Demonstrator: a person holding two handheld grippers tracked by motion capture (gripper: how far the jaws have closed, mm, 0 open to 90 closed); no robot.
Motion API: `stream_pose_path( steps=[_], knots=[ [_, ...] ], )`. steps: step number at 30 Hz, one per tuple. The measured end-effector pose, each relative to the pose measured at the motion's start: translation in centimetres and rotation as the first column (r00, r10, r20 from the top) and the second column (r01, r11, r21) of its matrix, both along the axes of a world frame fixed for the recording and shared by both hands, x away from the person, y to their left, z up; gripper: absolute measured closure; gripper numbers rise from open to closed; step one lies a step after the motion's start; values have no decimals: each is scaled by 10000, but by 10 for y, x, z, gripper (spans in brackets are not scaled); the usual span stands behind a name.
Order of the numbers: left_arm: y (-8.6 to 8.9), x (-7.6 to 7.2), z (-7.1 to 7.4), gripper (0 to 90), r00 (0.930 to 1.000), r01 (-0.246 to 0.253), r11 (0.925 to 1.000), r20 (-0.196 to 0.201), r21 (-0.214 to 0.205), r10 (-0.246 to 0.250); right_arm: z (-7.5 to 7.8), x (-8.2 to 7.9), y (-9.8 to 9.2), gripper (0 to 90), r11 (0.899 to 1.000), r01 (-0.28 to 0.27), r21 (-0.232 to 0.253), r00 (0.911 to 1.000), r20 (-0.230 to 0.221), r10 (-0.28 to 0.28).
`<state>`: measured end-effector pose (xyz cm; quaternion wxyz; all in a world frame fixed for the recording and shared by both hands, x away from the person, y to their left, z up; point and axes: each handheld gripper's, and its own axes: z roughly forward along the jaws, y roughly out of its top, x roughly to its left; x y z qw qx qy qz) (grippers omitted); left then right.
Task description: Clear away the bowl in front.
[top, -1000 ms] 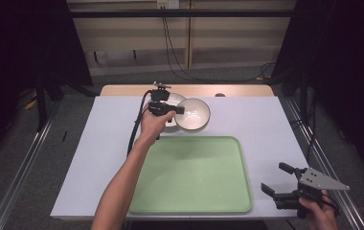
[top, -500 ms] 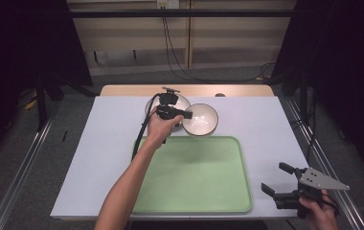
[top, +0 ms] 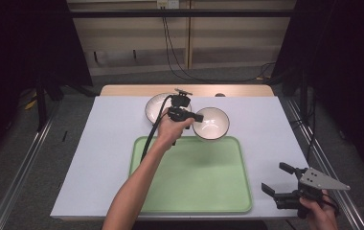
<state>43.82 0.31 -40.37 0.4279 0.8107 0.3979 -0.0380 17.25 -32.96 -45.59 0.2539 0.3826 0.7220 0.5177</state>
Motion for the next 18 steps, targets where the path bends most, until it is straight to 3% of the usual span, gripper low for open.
stream_pose_path(
  steps=[12, 18],
  knots=[
    [-27, -6, -9, 814, 9990, 305, 9995, -325, -40, -306, 0, 0, 0, 17, 10000, -66, 30, 10000, 2, 66],
    [-41, -10, -16, 815, 9975, 578, 9980, -414, 258, -567, 0, 0, 0, 17, 10000, 9, 17, 10000, -11, -9]
  ],
)
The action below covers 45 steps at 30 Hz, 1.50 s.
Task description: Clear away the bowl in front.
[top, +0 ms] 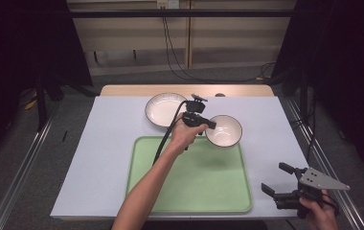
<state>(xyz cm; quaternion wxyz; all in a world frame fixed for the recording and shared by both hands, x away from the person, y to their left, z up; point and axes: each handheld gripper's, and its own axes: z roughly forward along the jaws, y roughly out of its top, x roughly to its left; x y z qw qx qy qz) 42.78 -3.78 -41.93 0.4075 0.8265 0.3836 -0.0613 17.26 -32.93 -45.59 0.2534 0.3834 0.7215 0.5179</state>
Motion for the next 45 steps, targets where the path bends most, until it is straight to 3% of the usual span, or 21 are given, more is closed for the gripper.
stream_pose_path(
  steps=[9, 13, 24, 29, 32, 45],
  knots=[
    [-13, -2, -12, 815, 9989, 429, 9987, -178, 286, -424, 0, 0, 0, 17, 10000, -49, 12, 10000, -9, 49],
    [-17, -2, -17, 815, 9991, 288, 9994, -316, 164, -283, 0, 0, 0, 17, 10000, 8, -14, 10000, -3, -8],
    [-27, -3, -31, 814, 9978, 516, 9974, -449, 496, -494, 0, -1, -1, 17, 10000, -59, 39, 10000, -22, 59],
    [-31, -4, -36, 812, 9983, 347, 9974, -494, 635, -316, 0, -1, -1, 18, 10000, -17, 32, 10000, -1, 17],
    [-30, -4, -37, 812, 9975, 349, 9980, -628, 535, -315, 0, -1, -2, 18, 10000, -19, 40, 10000, -13, 19],
    [-32, -5, -37, 812, 9989, 250, 9974, -418, 673, -222, 1, -1, -1, 18, 10000, -36, 28, 10000, -14, 36]
  ],
)
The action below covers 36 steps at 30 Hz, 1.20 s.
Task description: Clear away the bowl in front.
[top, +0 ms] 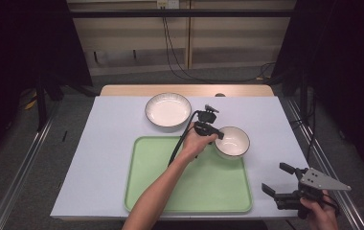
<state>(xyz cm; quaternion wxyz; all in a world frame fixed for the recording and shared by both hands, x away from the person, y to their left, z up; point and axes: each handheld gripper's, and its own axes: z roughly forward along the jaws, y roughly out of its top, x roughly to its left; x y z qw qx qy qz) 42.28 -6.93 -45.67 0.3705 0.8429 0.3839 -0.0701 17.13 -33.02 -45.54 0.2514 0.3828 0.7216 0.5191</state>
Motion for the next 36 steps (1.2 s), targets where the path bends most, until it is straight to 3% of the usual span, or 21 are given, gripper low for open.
stream_pose_path(
  steps=[5, 10, 15, 17, 19, 20, 25, 28, 29, 30, 32, 36],
  knots=[
    [-2, -1, 1, 805, 9998, -14, 9999, 216, 120, 11, 0, 0, 0, 18, 10000, 7, -5, 10000, 0, -7],
    [-1, -1, 0, 788, 9999, 45, 10000, 134, -88, -44, 0, 0, 0, 18, 10000, 9, -8, 10000, 46, -9],
    [-1, -1, -1, 773, 9996, 104, 9999, 274, -20, -104, 0, 0, 0, 18, 10000, 15, -11, 10000, 9, -15],
    [-1, -2, -2, 736, 9995, 109, 9999, 310, 30, -110, 0, 0, 0, 18, 10000, 13, -2, 10000, -5, -13],
    [-2, -3, -2, 688, 9978, 243, 9993, 617, 271, -259, 0, 0, 0, 18, 10000, -6, -2, 10000, 13, 6],
    [-3, -5, -2, 615, 9964, 218, 9995, 808, 243, -237, 0, 1, 0, 18, 10000, 5, -6, 10000, -26, -5],
    [-3, -5, 0, 489, 9939, 10, 10000, 1101, 23, -13, 0, 1, 0, 18, 10000, -8, -21, 10000, 8, 8],
    [-2, -5, 3, 341, 9915, 56, 9999, 1297, -94, -43, 0, 1, 0, 18, 10000, 4, -24, 10000, -9, -4],
    [-2, -6, 4, 214, 9893, -27, 10000, 1462, -43, 33, -1, 1, 0, 18, 10000, 3, -22, 10000, -5, -3],
    [-1, -6, 4, 214, 9895, -120, 9999, 1439, -47, 126, -1, 1, 0, 18, 10000, 5, -27, 10000, 3, -5],
    [2, -5, 6, 92, 9882, -316, 9992, 1490, -256, 351, 0, 1, 0, 18, 10000, -7, -3, 10000, -12, 7],
    [6, -4, 8, 46, 9867, -129, 9994, 1616, -321, 180, 0, 1, 0, 18, 10000, -6, -11, 10000, -5, 6]
  ],
)
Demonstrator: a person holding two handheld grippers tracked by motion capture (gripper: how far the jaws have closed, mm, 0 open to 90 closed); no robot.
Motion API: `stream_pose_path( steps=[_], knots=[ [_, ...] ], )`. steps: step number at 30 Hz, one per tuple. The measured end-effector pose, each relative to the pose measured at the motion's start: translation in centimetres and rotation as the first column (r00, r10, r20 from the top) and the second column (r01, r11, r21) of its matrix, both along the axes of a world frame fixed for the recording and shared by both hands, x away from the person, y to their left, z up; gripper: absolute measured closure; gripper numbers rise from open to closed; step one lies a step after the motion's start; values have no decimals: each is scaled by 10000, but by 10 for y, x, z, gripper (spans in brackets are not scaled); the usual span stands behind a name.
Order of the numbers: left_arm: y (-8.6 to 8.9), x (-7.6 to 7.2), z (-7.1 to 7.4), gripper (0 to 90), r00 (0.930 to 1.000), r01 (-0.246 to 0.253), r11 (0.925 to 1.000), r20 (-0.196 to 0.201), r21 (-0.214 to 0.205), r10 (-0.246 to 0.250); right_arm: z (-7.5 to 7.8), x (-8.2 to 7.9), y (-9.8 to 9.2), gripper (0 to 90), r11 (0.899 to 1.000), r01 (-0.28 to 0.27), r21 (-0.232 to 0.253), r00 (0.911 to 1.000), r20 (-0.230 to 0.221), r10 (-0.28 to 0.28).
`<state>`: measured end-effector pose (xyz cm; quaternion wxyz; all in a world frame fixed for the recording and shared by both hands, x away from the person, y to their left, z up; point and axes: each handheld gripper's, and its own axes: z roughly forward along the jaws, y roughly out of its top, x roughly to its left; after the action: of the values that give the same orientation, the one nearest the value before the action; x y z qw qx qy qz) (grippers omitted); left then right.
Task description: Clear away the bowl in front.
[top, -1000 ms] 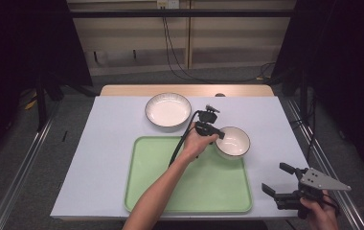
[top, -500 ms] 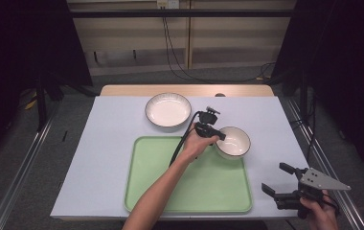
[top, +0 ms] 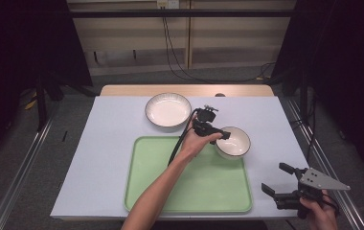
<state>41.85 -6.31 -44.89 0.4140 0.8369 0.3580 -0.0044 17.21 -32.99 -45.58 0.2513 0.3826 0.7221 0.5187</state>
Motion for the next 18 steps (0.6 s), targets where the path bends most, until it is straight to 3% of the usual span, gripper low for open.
stream_pose_path(
  steps=[4, 6, 8, 10, 14, 18],
  knots=[
    [5, -4, 2, 49, 9990, 68, 9999, 432, -77, -64, 0, 0, 0, 18, 10000, 25, -11, 10000, 22, -25],
    [10, -7, 3, 54, 9968, 178, 9987, 782, -487, -139, 0, 0, 0, 18, 10000, 4, -9, 10000, 4, -4],
    [13, -9, 4, 39, 9954, 283, 9979, 927, -579, -228, 0, 0, 0, 18, 10000, 7, -25, 10000, 19, -7],
    [16, -11, 7, 40, 9944, -22, 9987, 1055, -513, 76, 0, 0, 0, 18, 10000, -2, -15, 10000, 18, 2],
    [24, -14, 9, 32, 9922, -70, 9967, 1239, -806, 170, 0, 0, 0, 18, 10000, 3, -20, 10000, 18, -3],
    [32, -17, 11, 26, 9864, -227, 9973, 1607, -699, 337, 0, 0, 0, 19, 10000, 28, -18, 10000, 21, -28]
  ],
)
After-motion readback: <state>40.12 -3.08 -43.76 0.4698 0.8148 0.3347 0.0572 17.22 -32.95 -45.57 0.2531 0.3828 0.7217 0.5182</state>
